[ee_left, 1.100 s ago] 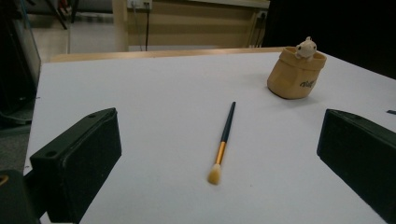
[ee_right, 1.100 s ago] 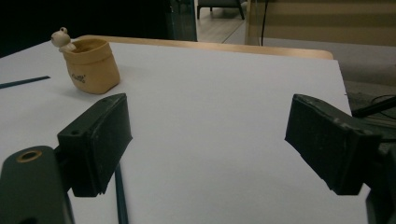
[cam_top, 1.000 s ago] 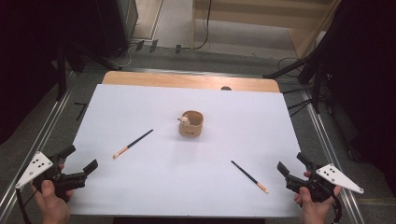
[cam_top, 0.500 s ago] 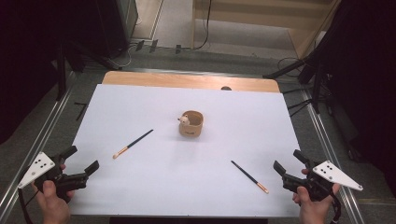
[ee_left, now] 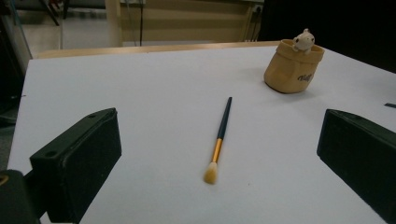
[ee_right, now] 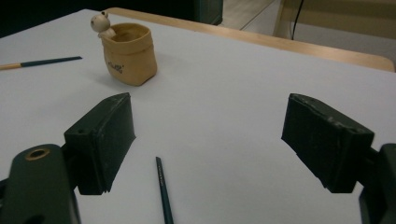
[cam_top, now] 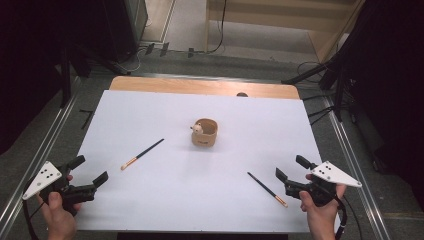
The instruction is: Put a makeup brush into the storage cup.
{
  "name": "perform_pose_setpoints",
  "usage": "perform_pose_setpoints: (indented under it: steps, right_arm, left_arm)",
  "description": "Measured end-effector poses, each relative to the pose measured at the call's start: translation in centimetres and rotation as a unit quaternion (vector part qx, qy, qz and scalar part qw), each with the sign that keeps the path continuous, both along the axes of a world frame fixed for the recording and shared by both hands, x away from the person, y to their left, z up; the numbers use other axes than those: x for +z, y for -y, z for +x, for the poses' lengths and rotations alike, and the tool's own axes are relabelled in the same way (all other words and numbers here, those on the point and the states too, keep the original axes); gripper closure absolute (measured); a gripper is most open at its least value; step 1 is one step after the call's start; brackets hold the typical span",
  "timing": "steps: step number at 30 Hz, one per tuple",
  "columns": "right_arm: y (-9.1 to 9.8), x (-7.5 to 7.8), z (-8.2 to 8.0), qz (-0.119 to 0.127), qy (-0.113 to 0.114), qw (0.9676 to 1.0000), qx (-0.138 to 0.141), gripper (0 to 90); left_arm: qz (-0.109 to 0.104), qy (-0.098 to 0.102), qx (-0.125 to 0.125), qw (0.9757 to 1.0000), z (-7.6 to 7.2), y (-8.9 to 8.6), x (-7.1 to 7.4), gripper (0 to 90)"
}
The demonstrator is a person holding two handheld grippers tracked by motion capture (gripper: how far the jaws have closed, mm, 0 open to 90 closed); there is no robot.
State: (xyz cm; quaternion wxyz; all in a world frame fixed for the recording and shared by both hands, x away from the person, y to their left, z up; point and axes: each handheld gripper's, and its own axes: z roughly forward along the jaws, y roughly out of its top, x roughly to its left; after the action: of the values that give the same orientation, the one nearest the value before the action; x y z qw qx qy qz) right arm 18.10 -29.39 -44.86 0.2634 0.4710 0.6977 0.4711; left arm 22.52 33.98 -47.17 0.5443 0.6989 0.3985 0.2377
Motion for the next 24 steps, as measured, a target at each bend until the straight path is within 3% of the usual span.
perform_pose_setpoints:
  steps: [3,12,21,24]
  right_arm:
    - [-0.3,0.0,0.7,-0.003,-0.012,0.9999,0.009,16.9]
    - [-2.0,0.7,2.3,-0.025,-0.021,0.9991,0.027,18.5]
    - [-3.7,0.8,3.5,-0.078,-0.058,0.9946,0.036,19.1]
    - [-3.8,0.7,4.0,-0.084,-0.083,0.9920,0.043,19.6]
  left_arm:
    - [0.004,0.000,-0.002,1.0000,0.0,0.1,0.0,0.0]
    - [0.005,-0.002,0.000,1.0000,-0.1,-0.1,0.0,0.0]
    - [0.004,-0.002,0.002,1.0000,-0.1,-0.1,0.0,0.0]
    - [0.005,-0.002,0.001,1.0000,0.0,-0.1,0.0,0.0]
